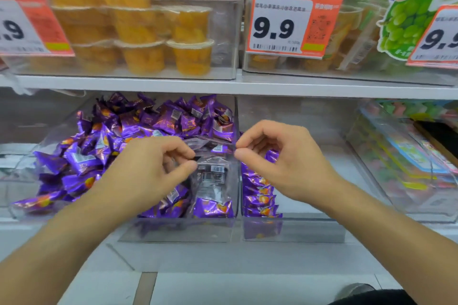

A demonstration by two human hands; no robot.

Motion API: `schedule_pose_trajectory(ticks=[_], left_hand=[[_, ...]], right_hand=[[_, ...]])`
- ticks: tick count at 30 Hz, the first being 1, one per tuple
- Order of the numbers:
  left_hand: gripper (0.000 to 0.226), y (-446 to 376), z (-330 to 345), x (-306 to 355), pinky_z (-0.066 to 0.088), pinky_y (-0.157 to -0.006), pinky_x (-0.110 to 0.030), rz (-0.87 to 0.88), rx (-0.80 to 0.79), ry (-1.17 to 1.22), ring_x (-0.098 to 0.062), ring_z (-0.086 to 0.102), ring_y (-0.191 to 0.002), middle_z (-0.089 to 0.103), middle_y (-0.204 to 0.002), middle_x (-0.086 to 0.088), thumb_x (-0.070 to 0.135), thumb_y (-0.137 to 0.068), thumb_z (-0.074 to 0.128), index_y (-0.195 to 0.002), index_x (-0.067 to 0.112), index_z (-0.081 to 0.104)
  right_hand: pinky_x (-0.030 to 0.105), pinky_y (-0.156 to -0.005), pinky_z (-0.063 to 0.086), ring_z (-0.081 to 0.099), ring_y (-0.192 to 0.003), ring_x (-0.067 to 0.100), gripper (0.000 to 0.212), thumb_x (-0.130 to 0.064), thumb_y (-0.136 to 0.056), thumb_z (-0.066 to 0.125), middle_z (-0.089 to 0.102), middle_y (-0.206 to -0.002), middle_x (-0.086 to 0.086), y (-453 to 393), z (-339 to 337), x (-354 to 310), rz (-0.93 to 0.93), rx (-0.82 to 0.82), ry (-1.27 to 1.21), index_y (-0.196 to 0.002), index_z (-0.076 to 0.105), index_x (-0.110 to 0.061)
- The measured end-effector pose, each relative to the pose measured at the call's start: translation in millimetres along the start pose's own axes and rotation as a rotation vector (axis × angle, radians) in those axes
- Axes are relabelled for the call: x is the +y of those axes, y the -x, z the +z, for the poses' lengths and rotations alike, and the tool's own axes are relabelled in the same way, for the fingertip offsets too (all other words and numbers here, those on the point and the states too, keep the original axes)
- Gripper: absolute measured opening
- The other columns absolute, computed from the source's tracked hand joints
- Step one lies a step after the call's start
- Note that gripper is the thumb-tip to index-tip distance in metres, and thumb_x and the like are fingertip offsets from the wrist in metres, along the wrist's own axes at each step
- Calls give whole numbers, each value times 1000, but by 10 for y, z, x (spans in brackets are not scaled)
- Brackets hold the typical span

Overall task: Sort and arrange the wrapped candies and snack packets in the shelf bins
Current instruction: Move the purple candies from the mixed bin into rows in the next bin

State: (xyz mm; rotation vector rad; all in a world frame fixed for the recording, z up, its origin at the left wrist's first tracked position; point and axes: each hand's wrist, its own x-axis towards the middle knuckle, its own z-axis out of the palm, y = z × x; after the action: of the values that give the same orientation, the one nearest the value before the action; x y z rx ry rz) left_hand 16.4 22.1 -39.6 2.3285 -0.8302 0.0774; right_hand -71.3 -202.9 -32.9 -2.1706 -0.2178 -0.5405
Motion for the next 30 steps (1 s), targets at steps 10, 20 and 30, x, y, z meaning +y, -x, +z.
schedule_pose_trajectory(ticks=[10,20,30], left_hand=[[57,261,-529,-742,42,-81,-26,-21,-168,-322,-11,54,-92,62,-105,3,52,-68,84,-116,24,71],[31,276,-521,-796,55,-77,-34,-85,68,15,-13,64,-73,66,-92,4,43,-75,82,-101,27,75],[68,256,-297,-310,54,-82,-16,-308,81,777,-6,70,-97,73,-109,1,13,-57,92,-119,19,64]], right_hand=[[21,-75,51,60,-85,9,55,-38,-70,88,64,-100,-7,-692,934,-313,-33,-428,309,-118,65,-23],[19,-65,43,53,-63,-3,54,-35,-68,87,63,-88,-13,-687,1182,-193,54,-584,483,-115,64,-25],[43,-91,57,70,-91,23,35,-31,-79,79,74,-98,7,-282,656,-340,363,-220,-395,-106,66,-12]])
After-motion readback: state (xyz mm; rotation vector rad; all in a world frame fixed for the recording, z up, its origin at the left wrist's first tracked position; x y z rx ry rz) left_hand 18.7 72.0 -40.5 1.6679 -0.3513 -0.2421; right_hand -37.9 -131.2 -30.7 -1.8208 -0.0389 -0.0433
